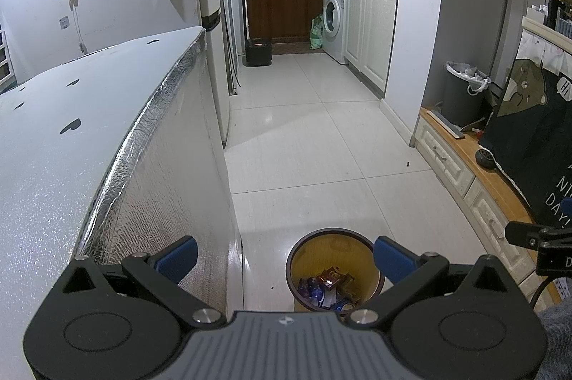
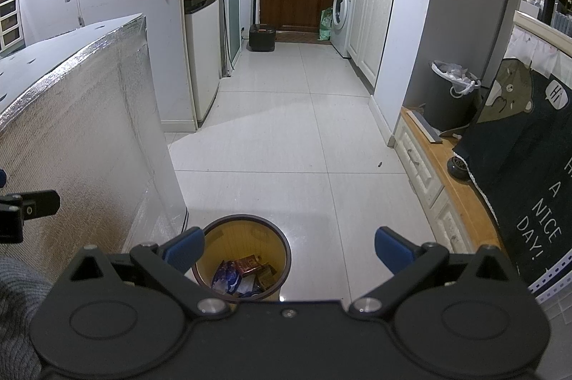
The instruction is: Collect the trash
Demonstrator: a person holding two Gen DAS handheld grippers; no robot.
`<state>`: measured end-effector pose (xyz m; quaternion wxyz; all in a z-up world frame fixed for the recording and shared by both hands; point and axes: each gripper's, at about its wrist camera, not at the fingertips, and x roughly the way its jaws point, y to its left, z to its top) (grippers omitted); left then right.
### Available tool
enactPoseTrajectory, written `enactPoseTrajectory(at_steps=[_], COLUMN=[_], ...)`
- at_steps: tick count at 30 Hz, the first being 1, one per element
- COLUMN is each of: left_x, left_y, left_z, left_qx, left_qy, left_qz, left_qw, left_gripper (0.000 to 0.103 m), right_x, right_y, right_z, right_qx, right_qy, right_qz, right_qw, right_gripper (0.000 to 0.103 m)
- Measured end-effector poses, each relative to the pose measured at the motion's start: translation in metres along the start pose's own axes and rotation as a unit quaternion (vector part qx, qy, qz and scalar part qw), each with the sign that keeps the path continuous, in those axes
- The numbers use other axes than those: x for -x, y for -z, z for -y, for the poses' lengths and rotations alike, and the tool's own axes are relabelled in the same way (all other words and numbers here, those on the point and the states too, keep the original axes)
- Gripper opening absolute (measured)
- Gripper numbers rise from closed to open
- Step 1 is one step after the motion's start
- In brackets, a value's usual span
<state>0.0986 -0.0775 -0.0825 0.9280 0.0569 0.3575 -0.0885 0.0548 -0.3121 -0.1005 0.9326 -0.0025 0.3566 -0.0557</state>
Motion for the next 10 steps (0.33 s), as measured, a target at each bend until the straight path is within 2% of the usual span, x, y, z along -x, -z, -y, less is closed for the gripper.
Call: enactPoseTrajectory(at_steps=[10], left_x=[0.0013], left_y=[-0.0022], left_z=[0.0], left_qx=[-0.002], left_qy=[-0.005], left_qz=[0.001], left_qw=[1.0], left_gripper=[0.103], right_x=[0.0001], right_y=[-0.0002], right_z=[0.0006], right_qx=[0.0], right_qy=[0.0], right_qz=[0.0], right_qw=[1.0], right_gripper=[0.103])
